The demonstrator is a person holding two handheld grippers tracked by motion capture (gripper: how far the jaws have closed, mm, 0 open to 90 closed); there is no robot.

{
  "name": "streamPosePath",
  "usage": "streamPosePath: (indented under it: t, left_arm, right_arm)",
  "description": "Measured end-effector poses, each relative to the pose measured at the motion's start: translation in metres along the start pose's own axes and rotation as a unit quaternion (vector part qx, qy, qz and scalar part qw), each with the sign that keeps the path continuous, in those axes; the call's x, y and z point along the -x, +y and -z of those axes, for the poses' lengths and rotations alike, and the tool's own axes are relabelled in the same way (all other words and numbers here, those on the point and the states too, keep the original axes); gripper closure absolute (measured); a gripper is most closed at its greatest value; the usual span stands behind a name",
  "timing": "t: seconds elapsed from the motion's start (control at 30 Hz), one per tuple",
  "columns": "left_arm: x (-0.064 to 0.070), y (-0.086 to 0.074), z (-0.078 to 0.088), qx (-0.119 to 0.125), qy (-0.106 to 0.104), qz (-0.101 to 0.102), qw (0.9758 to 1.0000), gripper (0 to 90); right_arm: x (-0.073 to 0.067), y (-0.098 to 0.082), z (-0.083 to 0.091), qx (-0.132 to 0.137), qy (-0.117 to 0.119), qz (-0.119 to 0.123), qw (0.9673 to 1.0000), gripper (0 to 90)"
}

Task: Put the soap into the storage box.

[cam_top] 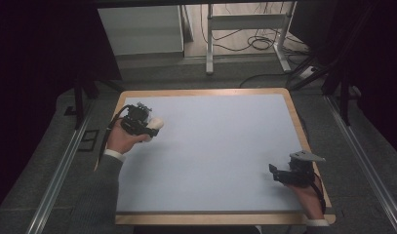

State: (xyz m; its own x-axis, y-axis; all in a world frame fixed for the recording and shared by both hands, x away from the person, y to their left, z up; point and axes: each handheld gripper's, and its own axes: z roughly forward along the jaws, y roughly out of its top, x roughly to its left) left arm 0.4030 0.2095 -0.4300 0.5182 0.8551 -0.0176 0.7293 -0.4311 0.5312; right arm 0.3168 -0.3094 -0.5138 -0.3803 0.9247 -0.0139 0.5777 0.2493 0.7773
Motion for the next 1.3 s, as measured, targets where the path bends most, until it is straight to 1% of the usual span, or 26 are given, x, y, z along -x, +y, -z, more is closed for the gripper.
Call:
streamPosePath:
  t: [0.2,0.23,0.33,0.43,0.47,0.53,0.57,0.6,0.67,0.77,0.8,0.83,0.9,1.13,1.3]
  left_arm:
    - [-0.008,0.001,0.001,-0.002,0.006,0.008,0.9999,49.6]
    - [-0.012,0.001,0.001,0.000,0.008,0.014,0.9999,49.5]
    - [-0.016,0.002,0.001,0.000,0.009,0.018,0.9998,49.5]
    - [-0.023,0.002,0.001,0.003,0.008,0.031,0.9995,49.5]
    - [-0.023,0.002,0.001,0.003,0.008,0.031,0.9995,49.5]
    - [-0.028,0.001,0.000,0.004,0.010,0.039,0.9992,49.5]
    - [-0.028,0.001,0.000,0.004,0.010,0.039,0.9992,49.6]
    - [-0.032,0.001,0.001,0.006,0.011,0.045,0.9989,49.6]
    - [-0.034,0.002,0.000,0.007,0.011,0.049,0.9987,49.5]
    - [-0.039,0.003,0.000,0.007,0.017,0.054,0.9983,49.5]
    - [-0.042,0.004,0.000,0.007,0.017,0.059,0.9981,49.5]
    - [-0.042,0.004,0.000,0.007,0.017,0.059,0.9981,49.5]
    - [-0.045,0.005,-0.001,0.007,0.012,0.065,0.9978,49.5]
    - [-0.056,0.009,-0.008,0.005,0.026,0.083,0.9962,49.5]
    - [-0.065,0.012,-0.017,0.005,0.039,0.106,0.9936,49.5]
  right_arm:
    - [0.000,0.000,0.000,-0.001,0.000,-0.001,1.0000,9.1]
    - [0.001,0.000,0.000,-0.001,0.000,-0.001,1.0000,9.1]
    - [0.001,0.000,0.000,-0.001,0.000,-0.001,1.0000,9.1]
    - [0.001,-0.001,0.000,-0.001,0.000,-0.002,1.0000,9.1]
    - [0.001,-0.001,0.000,-0.001,0.000,-0.002,1.0000,9.1]
    - [0.001,-0.001,0.000,-0.001,0.000,-0.002,1.0000,9.1]
    - [0.001,-0.001,0.000,-0.001,0.000,-0.002,1.0000,9.1]
    - [0.001,-0.001,0.000,-0.001,0.000,-0.002,1.0000,9.1]
    - [0.001,-0.001,0.000,-0.001,0.000,-0.002,1.0000,9.1]
    - [0.001,-0.001,0.000,-0.002,0.000,-0.001,1.0000,9.1]
    - [0.001,-0.001,-0.001,-0.002,0.000,-0.001,1.0000,9.1]
    - [0.001,-0.001,-0.001,-0.002,0.000,-0.001,1.0000,9.1]
    - [0.001,-0.001,-0.001,-0.003,0.000,-0.001,1.0000,9.1]
    - [0.002,-0.002,-0.002,-0.004,0.000,-0.004,1.0000,9.1]
    - [0.003,-0.002,-0.001,-0.004,0.000,-0.004,1.0000,9.1]
